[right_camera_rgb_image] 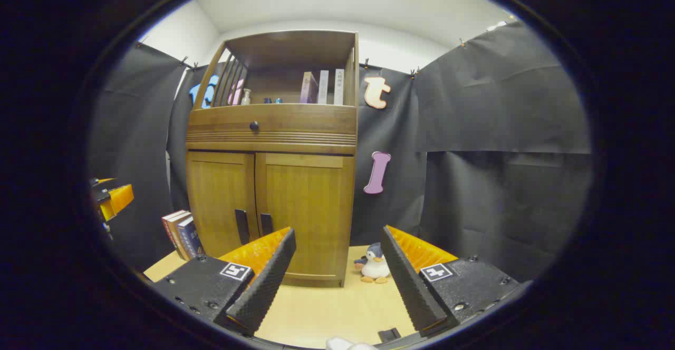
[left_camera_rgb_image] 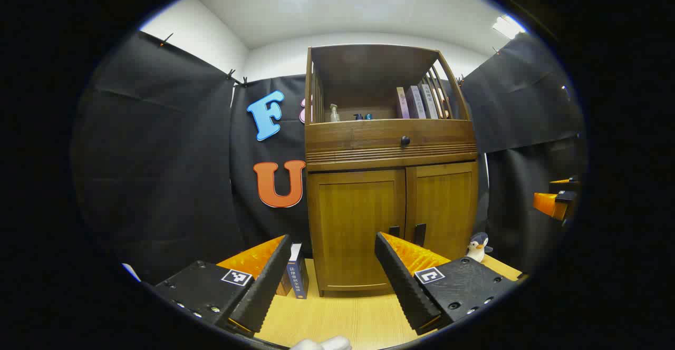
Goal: Open the right door of the double-door shoe cabinet with the right hand, and open the left door with the left hand.
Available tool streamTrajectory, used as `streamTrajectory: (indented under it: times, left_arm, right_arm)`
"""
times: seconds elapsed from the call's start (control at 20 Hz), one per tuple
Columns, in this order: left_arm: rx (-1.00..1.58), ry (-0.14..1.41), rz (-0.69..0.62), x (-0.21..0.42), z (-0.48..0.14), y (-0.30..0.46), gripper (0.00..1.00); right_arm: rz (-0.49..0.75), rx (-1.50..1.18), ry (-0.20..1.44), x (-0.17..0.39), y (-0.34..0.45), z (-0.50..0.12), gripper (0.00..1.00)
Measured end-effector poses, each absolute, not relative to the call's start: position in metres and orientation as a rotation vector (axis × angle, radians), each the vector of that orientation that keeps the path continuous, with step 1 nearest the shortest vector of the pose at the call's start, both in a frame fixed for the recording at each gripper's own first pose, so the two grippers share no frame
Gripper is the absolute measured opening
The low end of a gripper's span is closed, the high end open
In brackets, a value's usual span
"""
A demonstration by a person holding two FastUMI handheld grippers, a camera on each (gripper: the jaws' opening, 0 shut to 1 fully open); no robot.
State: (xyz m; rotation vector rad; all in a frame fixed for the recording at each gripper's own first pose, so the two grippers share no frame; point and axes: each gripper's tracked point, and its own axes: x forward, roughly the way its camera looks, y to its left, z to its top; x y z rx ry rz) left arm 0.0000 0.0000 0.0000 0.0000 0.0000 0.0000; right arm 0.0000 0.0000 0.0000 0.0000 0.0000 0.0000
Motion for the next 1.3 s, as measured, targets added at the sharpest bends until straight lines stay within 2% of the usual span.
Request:
streamTrajectory:
  times: [0.15,0.2,0.25,0.3,0.8,0.95,1.3]
  left_arm:
    - [0.012,-0.009,0.001,-0.001,0.000,0.003,0.96]
    - [0.017,-0.013,0.005,-0.001,0.000,0.005,1.00]
    - [0.019,-0.012,0.002,-0.002,-0.001,0.004,1.00]
    - [0.017,-0.013,-0.003,-0.001,-0.001,0.003,0.96]
    - [-0.017,0.002,-0.047,-0.001,-0.004,0.000,0.96]
    - [-0.044,0.029,-0.119,-0.006,-0.014,-0.013,0.96]
    - [-0.052,0.097,-0.060,-0.004,-0.031,0.007,0.96]
  right_arm:
    - [0.004,0.001,0.003,0.002,0.002,0.000,1.00]
    - [0.004,0.000,0.007,0.003,0.002,-0.001,1.00]
    - [0.005,0.000,0.009,0.003,0.002,-0.002,1.00]
    - [0.006,0.000,0.010,0.003,0.003,-0.002,1.00]
    - [-0.008,-0.004,0.011,0.006,0.006,-0.003,1.00]
    - [-0.010,-0.014,0.037,0.019,0.012,-0.015,1.00]
    - [0.078,-0.004,0.069,0.090,0.063,-0.040,1.00]
